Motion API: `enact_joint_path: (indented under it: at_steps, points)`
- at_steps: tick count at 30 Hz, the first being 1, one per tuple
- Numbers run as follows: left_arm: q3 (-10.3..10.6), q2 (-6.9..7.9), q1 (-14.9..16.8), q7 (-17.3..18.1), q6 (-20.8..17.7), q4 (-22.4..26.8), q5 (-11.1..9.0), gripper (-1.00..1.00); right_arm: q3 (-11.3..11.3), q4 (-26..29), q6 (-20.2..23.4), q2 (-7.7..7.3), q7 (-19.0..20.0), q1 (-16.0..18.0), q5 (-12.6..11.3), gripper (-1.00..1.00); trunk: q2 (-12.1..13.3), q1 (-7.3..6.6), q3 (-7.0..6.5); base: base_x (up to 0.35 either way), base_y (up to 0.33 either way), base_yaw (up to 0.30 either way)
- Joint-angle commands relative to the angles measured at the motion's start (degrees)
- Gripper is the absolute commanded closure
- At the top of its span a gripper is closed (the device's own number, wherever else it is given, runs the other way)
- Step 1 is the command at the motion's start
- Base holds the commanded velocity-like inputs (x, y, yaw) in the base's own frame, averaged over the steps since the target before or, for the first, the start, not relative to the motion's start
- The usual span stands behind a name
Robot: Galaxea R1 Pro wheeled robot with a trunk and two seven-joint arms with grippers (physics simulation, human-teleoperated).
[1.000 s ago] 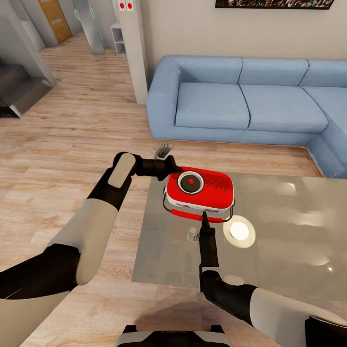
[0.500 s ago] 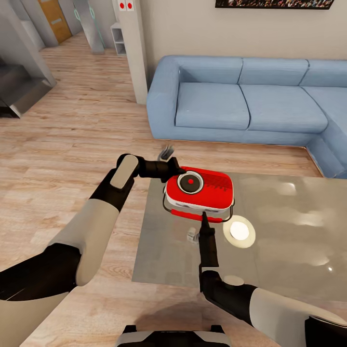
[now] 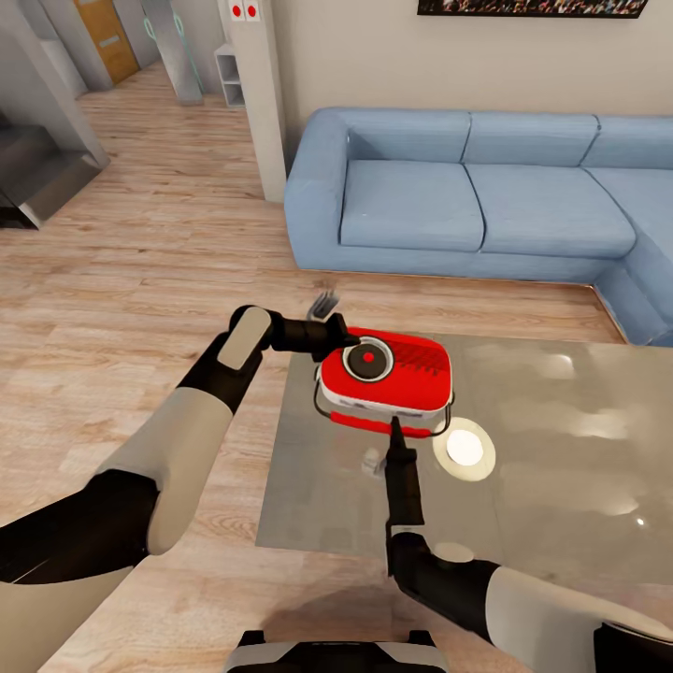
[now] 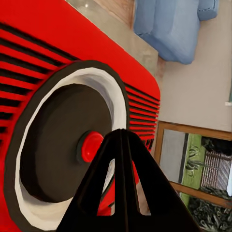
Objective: Turn on the radio receiver that's on the table in the living room.
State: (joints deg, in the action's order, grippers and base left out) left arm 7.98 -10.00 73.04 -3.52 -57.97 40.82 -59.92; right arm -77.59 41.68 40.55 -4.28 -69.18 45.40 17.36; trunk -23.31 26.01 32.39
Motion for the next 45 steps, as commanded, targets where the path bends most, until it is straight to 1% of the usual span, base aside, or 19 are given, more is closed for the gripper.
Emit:
enact_joint_path:
  at_steps: [1,4,8,23,37,40,43,45]
  points:
    - [0.0,0.0,0.0,0.0,0.6,-0.4,0.0,1.0,0.0,0.3,0.3,-0.04,0.0,-0.1,0.3,1.0,0.0,0.0,0.0,0.0,0.0,0.0]
    - [0.0,0.0,0.0,0.0,1.7,-1.5,0.0,1.0,0.0,0.7,0.3,-0.09,-0.1,-0.2,0.3,1.0,0.0,0.0,0.0,0.0,0.0,0.0]
    - [0.0,0.0,0.0,0.0,2.3,-2.1,0.0,1.0,0.0,0.9,0.3,-0.05,-0.1,-0.3,0.3,1.0,0.0,0.0,0.0,0.0,0.0,0.0]
    - [-0.1,0.0,0.0,0.0,2.4,-2.6,0.0,1.0,0.0,0.9,0.3,-0.05,-0.1,-0.3,0.3,1.0,0.0,0.0,0.0,0.0,0.0,0.0]
    - [0.3,0.0,0.0,0.0,2.4,-3.3,-0.2,1.0,0.0,0.9,0.3,-0.02,-0.1,-0.3,0.3,1.0,0.0,0.0,0.0,0.0,0.0,0.0]
    - [1.1,0.0,0.0,0.0,2.4,-3.7,-1.1,1.0,0.0,0.9,0.3,-0.03,-0.1,-0.3,0.3,1.0,0.0,0.0,0.0,0.0,0.0,0.0]
    - [3.4,0.0,0.0,0.0,2.5,-3.9,-3.3,1.0,0.0,0.9,0.3,-0.03,-0.1,-0.3,0.3,1.0,0.0,0.0,0.0,0.0,0.0,0.0]
    - [5.9,0.0,0.0,0.0,2.6,-4.0,-5.7,1.0,0.0,0.9,0.3,0.02,-0.1,-0.3,0.3,1.0,0.0,0.0,0.0,0.0,0.0,0.0]
